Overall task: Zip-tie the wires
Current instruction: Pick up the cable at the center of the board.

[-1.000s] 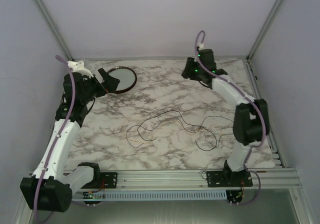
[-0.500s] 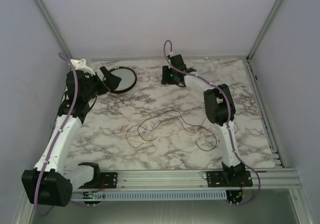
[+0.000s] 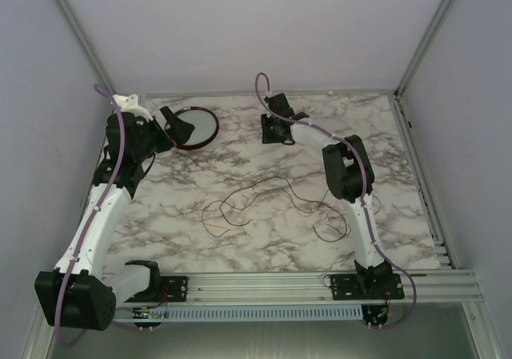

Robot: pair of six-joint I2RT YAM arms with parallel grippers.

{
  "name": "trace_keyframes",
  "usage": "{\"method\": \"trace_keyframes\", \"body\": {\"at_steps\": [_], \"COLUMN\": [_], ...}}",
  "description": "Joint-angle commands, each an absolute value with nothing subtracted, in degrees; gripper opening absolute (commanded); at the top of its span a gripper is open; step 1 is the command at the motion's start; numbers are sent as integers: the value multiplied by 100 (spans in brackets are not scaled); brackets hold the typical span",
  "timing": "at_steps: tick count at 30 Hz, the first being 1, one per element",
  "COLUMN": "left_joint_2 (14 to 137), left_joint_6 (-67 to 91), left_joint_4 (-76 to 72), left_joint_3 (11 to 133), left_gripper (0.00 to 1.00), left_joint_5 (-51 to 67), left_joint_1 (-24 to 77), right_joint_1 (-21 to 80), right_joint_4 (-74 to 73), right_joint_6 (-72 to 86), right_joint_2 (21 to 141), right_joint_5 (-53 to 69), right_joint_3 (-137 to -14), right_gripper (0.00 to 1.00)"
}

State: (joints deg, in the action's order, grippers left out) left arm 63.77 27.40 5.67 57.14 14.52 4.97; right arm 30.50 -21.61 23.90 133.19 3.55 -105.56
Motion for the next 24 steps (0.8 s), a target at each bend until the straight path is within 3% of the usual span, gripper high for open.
{"method": "trace_keyframes", "body": {"at_steps": [1,7,24], "left_joint_2": [6368,6350,6737], "left_joint_6": [2646,2495,2964], "left_joint_4": [320,333,-1132], "left_joint_3": [5679,5739,6449], "left_gripper": [100,100,100], "left_joint_5": [1525,1553,2522], "left_joint_1": [501,501,492], "right_joint_1": [3128,3129,2977], "right_joint_4": [-2261,-2379,-2534], "right_joint_6": [2232,2002,1398], "right_joint_2": [13387,13290,11250], "right_joint_5": [129,12,-1311], "right_joint_3": [-10618,-10686,-11653], "right_gripper": [28,0,0]}}
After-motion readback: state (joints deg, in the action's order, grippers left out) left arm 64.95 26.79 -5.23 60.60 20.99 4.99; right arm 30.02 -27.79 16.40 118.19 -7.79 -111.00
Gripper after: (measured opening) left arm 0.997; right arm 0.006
